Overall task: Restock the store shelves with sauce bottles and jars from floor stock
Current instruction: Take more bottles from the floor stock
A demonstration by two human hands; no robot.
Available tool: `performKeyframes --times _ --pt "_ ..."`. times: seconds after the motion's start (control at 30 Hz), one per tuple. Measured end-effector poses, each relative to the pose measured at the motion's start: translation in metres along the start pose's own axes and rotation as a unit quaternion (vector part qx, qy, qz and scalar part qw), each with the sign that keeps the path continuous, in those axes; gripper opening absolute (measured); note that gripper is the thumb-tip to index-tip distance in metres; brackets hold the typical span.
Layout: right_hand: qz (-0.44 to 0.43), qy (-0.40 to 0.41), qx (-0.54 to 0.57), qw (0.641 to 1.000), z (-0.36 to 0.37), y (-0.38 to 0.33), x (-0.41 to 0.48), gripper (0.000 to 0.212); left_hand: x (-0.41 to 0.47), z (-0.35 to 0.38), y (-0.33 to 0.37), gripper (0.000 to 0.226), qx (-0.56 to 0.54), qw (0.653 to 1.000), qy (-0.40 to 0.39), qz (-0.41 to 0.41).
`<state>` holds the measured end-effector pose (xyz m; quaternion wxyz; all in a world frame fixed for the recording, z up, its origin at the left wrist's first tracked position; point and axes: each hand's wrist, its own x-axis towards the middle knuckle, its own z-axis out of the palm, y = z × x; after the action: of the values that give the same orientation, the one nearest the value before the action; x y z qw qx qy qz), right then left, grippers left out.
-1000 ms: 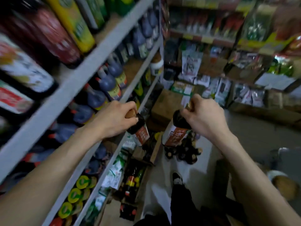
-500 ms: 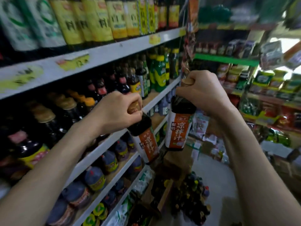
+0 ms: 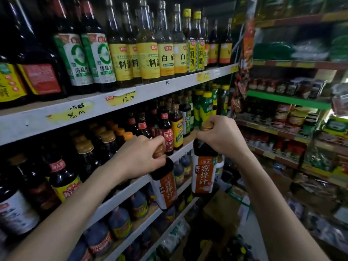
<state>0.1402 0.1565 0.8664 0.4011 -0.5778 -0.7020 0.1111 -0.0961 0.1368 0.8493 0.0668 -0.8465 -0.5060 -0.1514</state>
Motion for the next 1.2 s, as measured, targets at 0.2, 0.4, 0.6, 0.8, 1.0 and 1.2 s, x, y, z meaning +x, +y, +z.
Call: performKeyframes --times 0.2,0.4,0.6,0.8,1.0,1.2 --pt "0.007 -0.017 -0.004 1.0 0.019 0.047 0.046 0.031 0.044 0.032 -0.009 0.016 -0.015 0.997 -0.016 -0.067" --pt "-0.019 -0.067 -0.003 0.998 0.039 0.117 0.115 0.027 0.112 0.083 -0.006 0.02 0.022 0.991 -0.036 -0.125" --pt "-0.047 -0.101 0.044 0.993 0.048 0.185 0.182 0.031 0.176 0.117 0.005 0.019 0.0 0.982 -0.031 -0.188" --pt "-0.073 -0.113 0.096 0.986 0.055 0.209 0.235 0.035 0.213 0.132 0.011 0.024 0.019 0.979 -0.022 -0.202" --pt "-0.115 -0.114 0.117 0.98 0.072 0.189 0.279 0.022 0.231 0.134 0.009 0.018 0.046 0.973 -0.037 -0.222" --pt "-0.183 -0.161 0.093 0.965 0.108 0.169 0.317 0.029 0.237 0.134 0.012 0.017 0.067 0.968 -0.056 -0.235"
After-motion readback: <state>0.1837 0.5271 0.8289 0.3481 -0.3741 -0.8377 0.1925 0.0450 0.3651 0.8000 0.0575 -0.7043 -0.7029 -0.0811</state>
